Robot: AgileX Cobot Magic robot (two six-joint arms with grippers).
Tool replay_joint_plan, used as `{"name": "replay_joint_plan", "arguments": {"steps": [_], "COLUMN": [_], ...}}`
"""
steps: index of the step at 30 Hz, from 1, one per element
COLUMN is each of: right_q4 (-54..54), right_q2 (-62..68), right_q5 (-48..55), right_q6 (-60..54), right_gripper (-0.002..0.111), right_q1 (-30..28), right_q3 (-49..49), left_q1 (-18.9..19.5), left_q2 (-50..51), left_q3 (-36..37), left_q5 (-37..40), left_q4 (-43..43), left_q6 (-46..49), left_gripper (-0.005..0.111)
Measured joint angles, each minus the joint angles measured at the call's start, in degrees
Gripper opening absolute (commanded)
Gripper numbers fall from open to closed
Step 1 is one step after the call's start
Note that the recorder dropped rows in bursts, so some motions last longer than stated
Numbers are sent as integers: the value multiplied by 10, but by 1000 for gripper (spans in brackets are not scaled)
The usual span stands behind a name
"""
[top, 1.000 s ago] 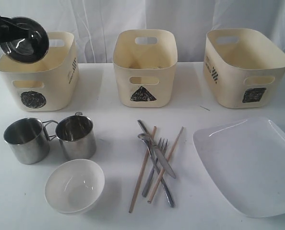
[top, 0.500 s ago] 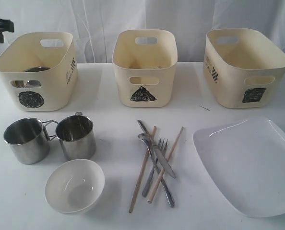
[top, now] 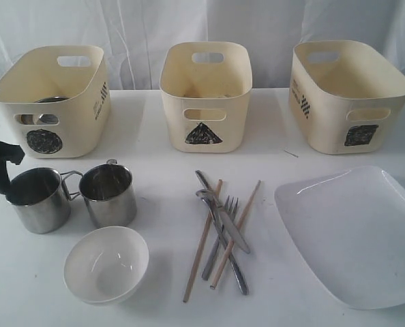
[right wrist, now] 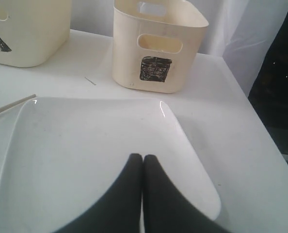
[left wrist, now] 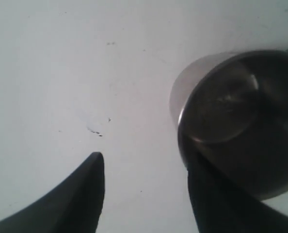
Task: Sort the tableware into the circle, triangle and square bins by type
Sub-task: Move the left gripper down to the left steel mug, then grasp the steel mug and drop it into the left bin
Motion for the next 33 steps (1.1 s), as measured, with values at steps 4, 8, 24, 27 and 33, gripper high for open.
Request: {"name": "replay_joint_plan", "arguments": {"steps": [4, 8, 24, 27, 33], "right_q4": [0, 0, 0, 0, 0], "right_q2": [0, 0, 0, 0, 0], "right_q5": [0, 0, 0, 0, 0], "right_q6": [0, 0, 0, 0, 0], "right_gripper": [0, 0, 0, 0, 0], "right_q1": [0, 0, 0, 0, 0], "right_q3": [0, 0, 0, 0, 0], "left_q1": [0, 0, 0, -1, -1], "left_q2": [-1, 0, 71, 45, -51], "left_q3": [2, 2, 2, -17, -137], "left_q5": [-18, -42, -87, -74, -49], "left_q4": [-25, -59, -86, -47, 53], "left_q6": [7, 7, 7, 7, 7], "left_gripper": [56, 56, 1, 0, 0]}}
